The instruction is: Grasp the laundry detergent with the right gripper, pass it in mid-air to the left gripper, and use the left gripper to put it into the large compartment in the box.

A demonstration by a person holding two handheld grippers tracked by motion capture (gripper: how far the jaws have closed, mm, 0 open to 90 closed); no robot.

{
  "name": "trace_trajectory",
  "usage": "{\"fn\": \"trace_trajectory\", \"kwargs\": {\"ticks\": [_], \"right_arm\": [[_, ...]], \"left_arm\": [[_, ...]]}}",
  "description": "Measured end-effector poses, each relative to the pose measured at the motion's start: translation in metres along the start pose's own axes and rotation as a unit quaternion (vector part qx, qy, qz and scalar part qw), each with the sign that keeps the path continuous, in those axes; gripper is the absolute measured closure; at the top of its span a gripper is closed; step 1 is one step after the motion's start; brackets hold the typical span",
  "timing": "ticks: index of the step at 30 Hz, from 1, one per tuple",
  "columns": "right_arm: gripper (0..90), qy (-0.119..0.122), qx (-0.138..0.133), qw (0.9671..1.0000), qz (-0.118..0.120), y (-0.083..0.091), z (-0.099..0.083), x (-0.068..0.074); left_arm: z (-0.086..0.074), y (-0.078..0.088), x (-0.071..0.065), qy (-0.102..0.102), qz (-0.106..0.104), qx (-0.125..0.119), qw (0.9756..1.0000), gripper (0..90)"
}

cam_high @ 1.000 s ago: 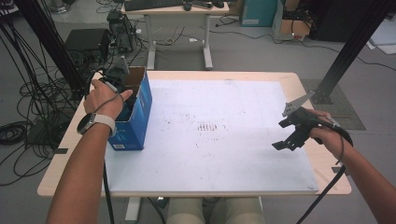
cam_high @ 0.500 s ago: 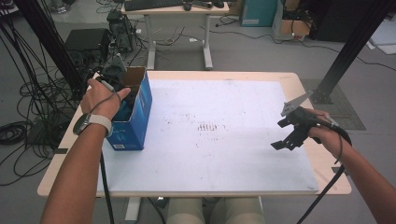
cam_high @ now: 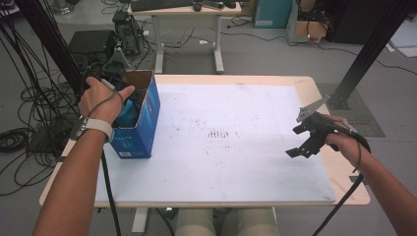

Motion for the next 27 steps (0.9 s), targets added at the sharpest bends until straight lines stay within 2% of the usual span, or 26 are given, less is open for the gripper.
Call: {"fn": "trace_trajectory", "kwargs": {"ticks": [8,9,10,11,16,18,21,23,25,27], "right_arm": [[3.1,-0.002,-0.002,1.0,-0.002,0.005,0.002,-0.001],[3.1,0.0,-0.003,1.0,-0.003,0.006,0.002,-0.002],[3.1,0.022,-0.016,0.9996,-0.002,0.005,0.004,-0.005],[3.1,0.019,-0.017,0.9997,0.0,0.006,0.005,-0.004],[3.1,0.023,-0.017,0.9996,-0.004,0.012,0.007,-0.006],[3.1,0.025,-0.016,0.9995,-0.006,0.014,0.008,-0.007],[3.1,0.025,-0.016,0.9995,-0.006,0.018,0.01,-0.008],[3.0,0.025,-0.018,0.9995,-0.007,0.02,0.012,-0.01],[3.1,0.004,-0.004,0.9999,-0.009,0.024,0.012,-0.007],[3.1,0.007,-0.003,0.9999,-0.009,0.026,0.014,-0.007]], "left_arm": [[0.009,0.038,-0.005,-0.016,-0.005,-0.028,0.9995,11.1],[0.011,0.043,-0.006,-0.018,-0.006,-0.033,0.9993,11.1],[0.013,0.05,-0.008,-0.021,-0.007,-0.038,0.999,11.1],[0.014,0.053,-0.008,-0.024,-0.007,-0.04,0.9989,10.7],[0.018,0.08,-0.021,-0.058,-0.014,-0.051,0.9969,10.1],[0.019,0.088,-0.027,-0.079,-0.018,-0.053,0.9953,9.5],[0.017,0.1,-0.041,-0.117,-0.028,-0.052,0.9913,9.5],[0.015,0.105,-0.049,-0.141,-0.032,-0.049,0.9883,9.5],[0.012,0.108,-0.058,-0.164,-0.037,-0.04,0.9849,9.5],[0.007,0.109,-0.067,-0.189,-0.047,-0.024,0.9805,9.5]]}}
Point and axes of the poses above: each handheld gripper's, and its own axes: y roughly backward along the jaws, z roughly out of its top, x roughly to its left, the point moved 7 cm from there along -y, roughly forward along the jaws, and after that the axes turned 2 degrees about x, right-handed, at the moved point
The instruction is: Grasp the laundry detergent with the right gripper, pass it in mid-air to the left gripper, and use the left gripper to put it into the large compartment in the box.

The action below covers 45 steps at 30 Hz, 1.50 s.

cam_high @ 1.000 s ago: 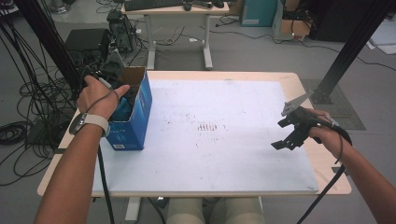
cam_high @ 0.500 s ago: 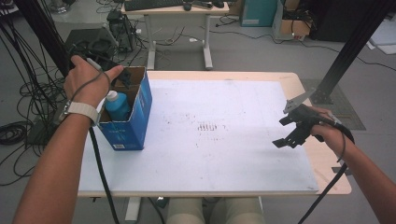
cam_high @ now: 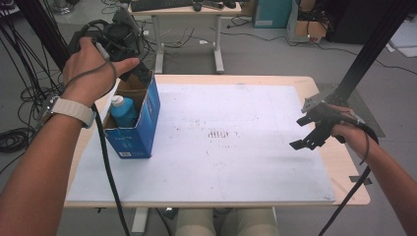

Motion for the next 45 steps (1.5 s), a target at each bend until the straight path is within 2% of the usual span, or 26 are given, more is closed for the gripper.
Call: {"fn": "trace_trajectory", "kwargs": {"ticks": [1,6,8,11,12,13,15,16,17,23,25,26,27,31,32,34,38,45], "right_arm": [[3.1,0.002,0.0,1.0,-0.001,0.001,0.001,0.0],[3.1,0.002,0.002,1.0,-0.003,0.003,0.004,-0.001],[3.1,0.003,0.002,1.0,-0.004,0.005,0.004,-0.001],[3.1,0.004,0.003,1.0,-0.006,0.007,0.005,-0.002],[3.1,0.002,0.004,1.0,-0.006,0.007,0.005,-0.002],[3.1,0.004,0.003,1.0,-0.006,0.008,0.006,-0.003],[3.1,0.003,0.003,1.0,-0.006,0.008,0.006,-0.003],[3.1,0.004,0.004,1.0,-0.006,0.008,0.006,-0.003],[3.1,0.003,0.004,1.0,-0.005,0.008,0.007,-0.002],[3.1,0.003,0.005,1.0,-0.006,0.008,0.009,-0.002],[3.1,0.002,0.001,1.0,-0.006,0.008,0.01,-0.002],[3.1,0.001,0.001,1.0,-0.005,0.008,0.01,-0.002],[3.1,0.002,0.001,1.0,-0.006,0.008,0.01,-0.002],[3.1,0.001,0.004,1.0,-0.006,0.009,0.009,-0.002],[3.1,0.002,0.004,1.0,-0.007,0.009,0.009,-0.002],[3.1,0.002,0.004,1.0,-0.008,0.01,0.008,-0.002],[3.1,0.001,0.002,1.0,-0.008,0.012,0.009,-0.001],[3.0,0.003,0.002,0.9999,-0.009,0.013,0.01,0.0]], "left_arm": [[0.001,-0.001,-0.006,-0.002,-0.009,-0.001,1.0,9.7],[0.002,0.001,-0.025,-0.044,-0.038,0.004,0.9983,9.7],[0.001,0.001,-0.031,-0.068,-0.039,0.016,0.9968,9.7],[0.0,-0.001,-0.045,-0.093,-0.055,0.016,0.994,9.7],[-0.001,-0.001,-0.047,-0.111,-0.058,0.027,0.9918,9.8],[-0.002,-0.002,-0.048,-0.135,-0.056,0.038,0.9886,9.8],[-0.004,-0.004,-0.054,-0.159,-0.063,0.044,0.9843,10.0],[-0.005,-0.005,-0.057,-0.176,-0.067,0.047,0.981,10.0],[-0.005,-0.006,-0.061,-0.189,-0.068,0.045,0.9786,10.0],[-0.008,-0.016,-0.079,-0.24,-0.082,0.05,0.966,10.2],[-0.009,-0.019,-0.083,-0.252,-0.086,0.048,0.9627,10.2],[-0.009,-0.021,-0.085,-0.254,-0.086,0.045,0.9623,10.2],[-0.01,-0.023,-0.087,-0.26,-0.087,0.044,0.9606,10.3],[-0.012,-0.029,-0.092,-0.274,-0.083,0.047,0.9571,10.3],[-0.013,-0.031,-0.093,-0.279,-0.082,0.048,0.9555,10.3],[-0.015,-0.035,-0.094,-0.285,-0.08,0.046,0.9542,10.3],[-0.016,-0.037,-0.098,-0.292,-0.079,0.047,0.952,10.3],[-0.017,-0.039,-0.1,-0.291,-0.078,0.044,0.9523,10.3]]}}
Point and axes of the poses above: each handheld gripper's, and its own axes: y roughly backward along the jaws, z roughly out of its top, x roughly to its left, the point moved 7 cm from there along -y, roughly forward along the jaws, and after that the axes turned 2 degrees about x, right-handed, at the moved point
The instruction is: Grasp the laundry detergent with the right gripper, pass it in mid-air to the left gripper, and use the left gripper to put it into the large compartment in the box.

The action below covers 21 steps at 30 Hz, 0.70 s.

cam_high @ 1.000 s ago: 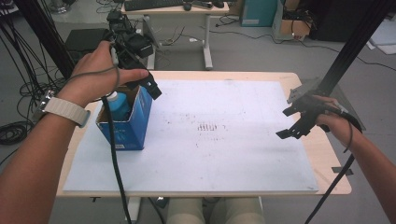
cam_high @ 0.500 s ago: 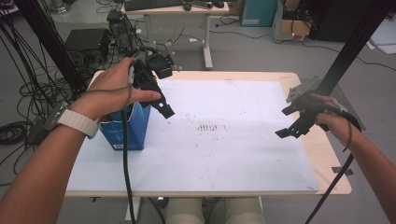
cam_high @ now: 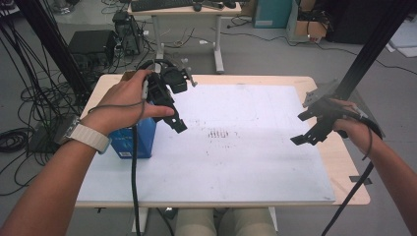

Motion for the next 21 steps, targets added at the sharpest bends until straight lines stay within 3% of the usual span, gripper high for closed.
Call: {"fn": "trace_trajectory", "kwargs": {"ticks": [21], "right_arm": [[3.0,-0.001,-0.007,1.0,0.001,-0.0022,-0.0008,0.0041]], "left_arm": [[0.0006,-0.0052,-0.0012,-0.001,0.005,-0.002,1.0,10.5]]}}
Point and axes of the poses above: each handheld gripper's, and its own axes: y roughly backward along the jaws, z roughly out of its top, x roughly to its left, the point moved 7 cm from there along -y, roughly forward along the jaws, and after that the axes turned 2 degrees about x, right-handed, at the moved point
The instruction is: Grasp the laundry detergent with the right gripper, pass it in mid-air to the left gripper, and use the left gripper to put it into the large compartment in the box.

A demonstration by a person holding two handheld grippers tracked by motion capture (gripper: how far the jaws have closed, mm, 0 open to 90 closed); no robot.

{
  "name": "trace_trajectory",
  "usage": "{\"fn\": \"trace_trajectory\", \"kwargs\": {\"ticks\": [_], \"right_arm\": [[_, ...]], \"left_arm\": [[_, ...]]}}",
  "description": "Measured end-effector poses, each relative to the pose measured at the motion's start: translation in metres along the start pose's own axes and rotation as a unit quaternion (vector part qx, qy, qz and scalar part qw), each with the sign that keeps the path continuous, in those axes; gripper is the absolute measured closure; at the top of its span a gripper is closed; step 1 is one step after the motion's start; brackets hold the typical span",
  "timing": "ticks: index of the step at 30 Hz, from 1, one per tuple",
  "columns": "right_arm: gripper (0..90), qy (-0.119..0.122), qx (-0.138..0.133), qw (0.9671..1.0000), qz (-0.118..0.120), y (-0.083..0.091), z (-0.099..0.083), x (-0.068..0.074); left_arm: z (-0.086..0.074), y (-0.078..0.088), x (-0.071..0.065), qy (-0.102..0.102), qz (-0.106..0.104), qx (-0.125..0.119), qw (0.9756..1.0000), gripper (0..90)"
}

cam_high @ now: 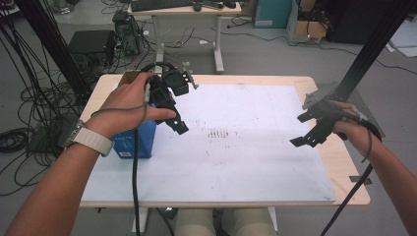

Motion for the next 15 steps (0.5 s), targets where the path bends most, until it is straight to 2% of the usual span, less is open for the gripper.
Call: {"fn": "trace_trajectory", "kwargs": {"ticks": [15], "right_arm": [[3.0,0.002,-0.003,1.0,0.003,-0.0039,-0.0011,-0.0005]], "left_arm": [[0.0008,0.0001,0.0027,0.013,0.003,-0.007,0.9999,10.4]]}}
Point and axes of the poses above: each handheld gripper's, and its own axes: y roughly backward along the jaws, z roughly out of its top, x roughly to its left, the point moved 7 cm from there along -y, roughly forward along the jaws, and after that the axes turned 2 degrees about x, right-handed, at the moved point
